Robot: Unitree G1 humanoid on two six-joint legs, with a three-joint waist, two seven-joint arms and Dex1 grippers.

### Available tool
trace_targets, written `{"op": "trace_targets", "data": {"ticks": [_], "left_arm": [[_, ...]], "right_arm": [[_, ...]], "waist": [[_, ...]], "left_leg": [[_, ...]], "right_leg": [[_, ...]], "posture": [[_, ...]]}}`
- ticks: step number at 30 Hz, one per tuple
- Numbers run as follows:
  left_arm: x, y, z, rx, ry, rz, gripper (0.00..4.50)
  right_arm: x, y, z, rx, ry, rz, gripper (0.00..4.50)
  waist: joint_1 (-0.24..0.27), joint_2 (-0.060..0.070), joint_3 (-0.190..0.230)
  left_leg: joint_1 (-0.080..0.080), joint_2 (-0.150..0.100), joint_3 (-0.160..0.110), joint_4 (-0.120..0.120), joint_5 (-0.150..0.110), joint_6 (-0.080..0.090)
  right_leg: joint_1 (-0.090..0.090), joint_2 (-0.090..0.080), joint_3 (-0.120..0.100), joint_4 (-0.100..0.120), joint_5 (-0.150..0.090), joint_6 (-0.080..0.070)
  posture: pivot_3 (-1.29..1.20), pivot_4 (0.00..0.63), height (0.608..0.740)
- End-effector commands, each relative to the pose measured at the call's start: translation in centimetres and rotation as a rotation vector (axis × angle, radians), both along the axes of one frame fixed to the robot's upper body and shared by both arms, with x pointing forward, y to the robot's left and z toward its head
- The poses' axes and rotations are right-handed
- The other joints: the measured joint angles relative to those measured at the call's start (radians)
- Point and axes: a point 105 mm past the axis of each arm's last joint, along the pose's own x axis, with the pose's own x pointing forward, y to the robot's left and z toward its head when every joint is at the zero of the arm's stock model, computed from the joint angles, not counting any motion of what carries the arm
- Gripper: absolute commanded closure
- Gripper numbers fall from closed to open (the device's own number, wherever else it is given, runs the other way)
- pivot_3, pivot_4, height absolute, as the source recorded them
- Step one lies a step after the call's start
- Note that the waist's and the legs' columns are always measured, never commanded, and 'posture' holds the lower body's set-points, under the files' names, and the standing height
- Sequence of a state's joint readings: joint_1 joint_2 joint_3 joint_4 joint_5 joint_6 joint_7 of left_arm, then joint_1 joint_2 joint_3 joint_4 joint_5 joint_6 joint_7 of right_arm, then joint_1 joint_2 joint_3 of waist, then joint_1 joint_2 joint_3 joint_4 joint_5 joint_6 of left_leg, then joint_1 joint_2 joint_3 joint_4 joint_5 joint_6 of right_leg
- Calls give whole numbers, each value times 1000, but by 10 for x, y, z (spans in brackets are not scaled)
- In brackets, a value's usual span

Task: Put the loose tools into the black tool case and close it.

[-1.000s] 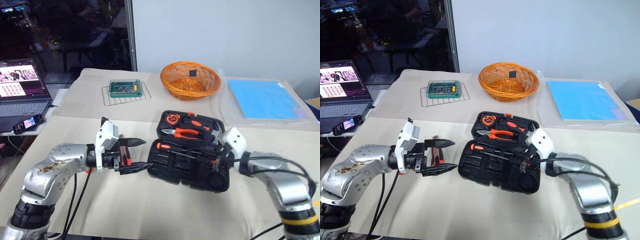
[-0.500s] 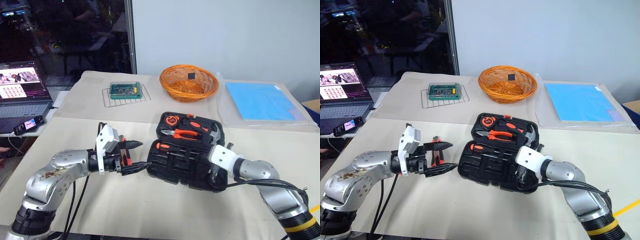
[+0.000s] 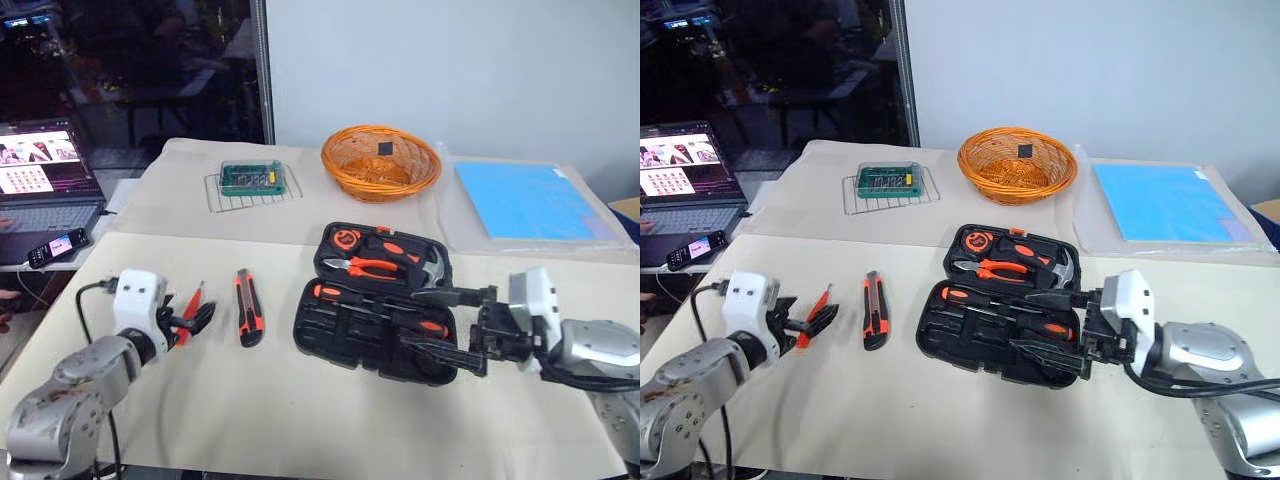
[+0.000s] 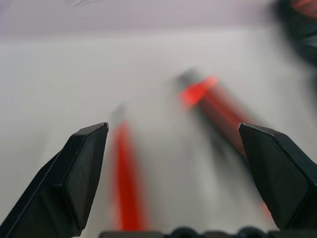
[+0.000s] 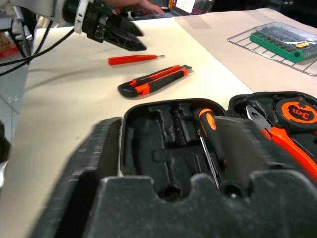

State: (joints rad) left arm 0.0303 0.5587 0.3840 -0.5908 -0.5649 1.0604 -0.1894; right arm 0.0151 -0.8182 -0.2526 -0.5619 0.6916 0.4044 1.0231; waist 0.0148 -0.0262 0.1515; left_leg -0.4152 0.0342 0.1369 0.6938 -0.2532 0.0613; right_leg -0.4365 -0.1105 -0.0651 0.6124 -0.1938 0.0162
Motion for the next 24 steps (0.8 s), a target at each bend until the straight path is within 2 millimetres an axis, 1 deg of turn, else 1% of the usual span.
{"op": "trace_targets", "data": {"ticks": [1, 5, 6, 7, 8, 9, 11, 12, 14, 15, 16, 18, 20, 21, 23, 24], "left_arm": [[-3, 5, -6, 46, 42, 73, 0], [-4, 5, -21, 51, 92, 98, 0], [-3, 3, -23, 40, 90, 90, 534], [-2, 1, -23, 25, 84, 84, 745], [-1, -1, -22, 20, 71, 73, 1192], [0, -3, -21, 15, 62, 60, 1544], [1, -7, -19, 4, 45, 32, 2409], [0, -9, -18, -1, 37, 21, 2715], [1, -12, -13, -19, 3, -18, 3582], [2, -14, -9, -32, -22, -45, 3871], [3, -16, 1, -42, -72, -83, 4071], [7, -21, 19, -45, -159, -159, 4061], [10, -28, 32, -47, -195, -266, 4061], [10, -35, 37, -47, -202, -345, 4061], [5, -66, 49, -52, -172, -640, 4061], [3, -83, 53, 9, -166, -834, 4061]], "right_arm": [[-6, 1, 10, -24, -68, 31, 24], [-6, 1, 11, -29, -88, 30, 24], [-7, 1, 11, -30, -95, 30, 0], [-7, 2, 12, -30, -99, 30, 0], [-8, 2, 12, -29, -103, 29, 0], [-8, 2, 12, -28, -106, 29, 0], [-9, 2, 13, -26, -111, 25, 0], [-9, 2, 13, -27, -113, 24, 0], [-10, 2, 12, -28, -118, 15, 0], [-11, 2, 11, -29, -121, 9, 0], [-11, 2, 11, -28, -125, 1, 0], [-13, 1, 10, -21, -130, -18, 0], [-14, 0, 11, -17, -135, -36, 0], [-15, -1, 11, -14, -139, -47, 0], [-19, -4, 13, -8, -149, -84, 0], [-23, -7, 12, -14, -149, -111, 0]], "waist": [[1, 0, 0], [3, 0, 0], [3, 0, 0], [4, 0, 0], [5, 0, 0], [7, 0, 0], [10, 0, 0], [11, 0, 0], [12, 0, 0], [12, 0, 0], [12, 0, 0], [14, 0, 0], [16, 0, 0], [18, 1, 0], [25, 1, 0], [29, 1, 1]], "left_leg": [[0, 0, 0, 0, 0, 0], [0, 0, 0, 0, 0, -1], [0, 0, 0, -1, 0, -1], [0, 0, 0, -1, 0, 0], [0, 0, 0, -1, 0, 0], [0, 0, 0, -1, 0, 0], [-1, 0, 0, -1, 0, -1], [-1, 0, 0, -1, 0, -1], [-1, 0, 0, -1, 0, -1], [-1, 0, 0, -1, 0, -1], [-1, 0, 0, -1, -1, -1], [-1, 0, 0, -1, -1, -1], [-1, 0, 0, -1, -1, -1], [-1, 0, 0, -1, -1, -1], [-1, 0, 0, -1, -1, -1], [-1, 0, 0, -2, -1, -1]], "right_leg": [[-1, 0, 0, 0, 0, 0], [-2, -1, 0, 0, 0, 0], [-2, -1, 0, 0, 0, 0], [-2, -2, 0, 0, 1, -2], [-2, -2, 0, 0, 3, -5], [-2, -2, 0, 0, 4, -7], [-2, -2, 0, 0, 4, -7], [-2, -3, 0, 0, 4, -7], [-3, -3, 0, -1, 4, -7], [-4, -3, 0, -1, 4, -7], [-4, -3, 0, -1, 3, -6], [-4, -4, 0, -1, 3, -6], [-5, -4, 0, -1, 3, -6], [-5, -4, -1, -1, 3, -6], [-6, -3, -1, -1, 0, -1], [-6, -2, -2, -1, 0, -1]], "posture": [[0, 150, 740], [0, 150, 740], [0, 150, 740], [0, 150, 740], [0, 150, 740], [0, 150, 740], [0, 150, 740], [0, 150, 740], [0, 150, 740], [0, 150, 740], [0, 150, 740], [0, 150, 740], [0, 150, 740], [0, 150, 740], [0, 150, 740], [0, 150, 740]]}}
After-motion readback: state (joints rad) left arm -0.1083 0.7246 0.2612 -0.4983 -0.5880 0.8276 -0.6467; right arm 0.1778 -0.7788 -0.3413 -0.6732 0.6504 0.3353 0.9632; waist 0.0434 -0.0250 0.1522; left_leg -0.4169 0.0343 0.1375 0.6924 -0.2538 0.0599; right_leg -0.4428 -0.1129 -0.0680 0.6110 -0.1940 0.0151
